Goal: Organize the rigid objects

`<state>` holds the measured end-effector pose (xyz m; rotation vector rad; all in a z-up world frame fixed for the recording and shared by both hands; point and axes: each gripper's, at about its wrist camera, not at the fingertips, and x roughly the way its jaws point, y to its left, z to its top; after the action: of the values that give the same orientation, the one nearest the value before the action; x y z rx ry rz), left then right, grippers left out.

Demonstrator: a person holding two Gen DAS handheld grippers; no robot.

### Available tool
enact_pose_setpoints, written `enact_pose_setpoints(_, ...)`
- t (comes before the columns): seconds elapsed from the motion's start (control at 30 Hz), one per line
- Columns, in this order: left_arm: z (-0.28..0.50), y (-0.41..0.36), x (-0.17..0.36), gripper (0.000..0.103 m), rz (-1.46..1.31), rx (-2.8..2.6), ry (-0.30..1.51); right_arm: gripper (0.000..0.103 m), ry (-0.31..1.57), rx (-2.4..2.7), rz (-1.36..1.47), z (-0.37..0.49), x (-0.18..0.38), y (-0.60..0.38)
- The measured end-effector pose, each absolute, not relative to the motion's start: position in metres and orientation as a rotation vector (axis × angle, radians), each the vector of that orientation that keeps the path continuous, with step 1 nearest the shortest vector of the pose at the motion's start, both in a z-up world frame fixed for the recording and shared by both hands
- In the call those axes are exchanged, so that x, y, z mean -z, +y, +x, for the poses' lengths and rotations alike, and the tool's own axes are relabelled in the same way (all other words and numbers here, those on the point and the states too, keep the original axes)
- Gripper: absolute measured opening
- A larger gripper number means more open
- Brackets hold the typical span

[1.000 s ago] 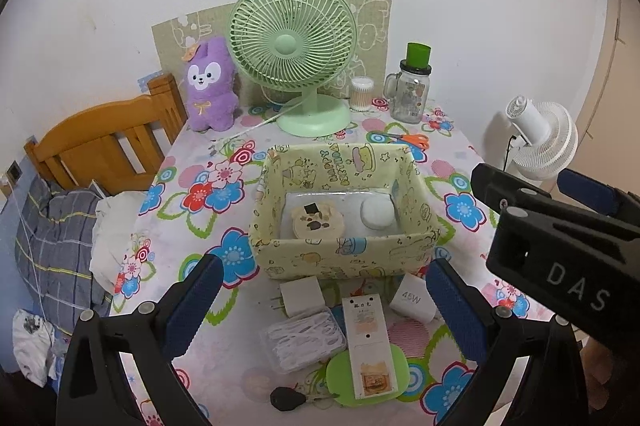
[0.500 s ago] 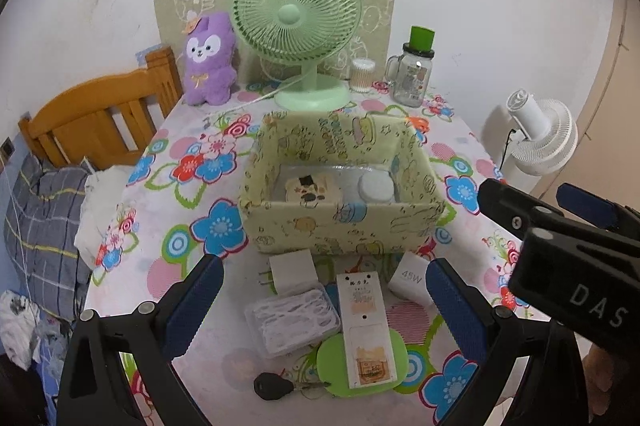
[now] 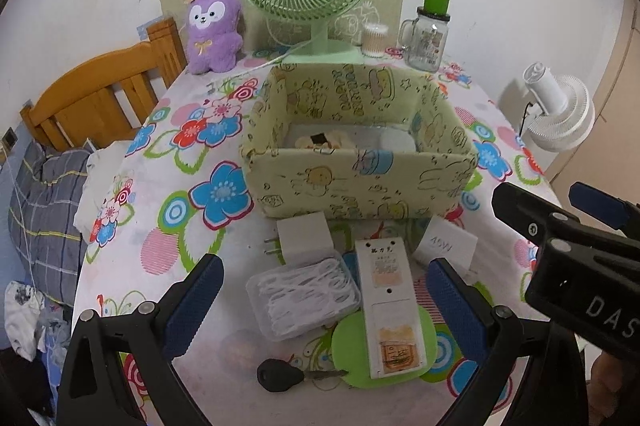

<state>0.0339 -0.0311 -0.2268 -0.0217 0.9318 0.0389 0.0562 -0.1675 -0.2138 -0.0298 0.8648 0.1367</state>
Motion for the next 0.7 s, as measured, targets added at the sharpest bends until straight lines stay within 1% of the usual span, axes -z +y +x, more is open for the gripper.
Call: enact_pose_setpoints(0.7,0.048,-0.022,0.270,0.102,0.014,-0.068,0.982,0.089,0.956,-0.183,-0.052,0.062,0.264,-0.151)
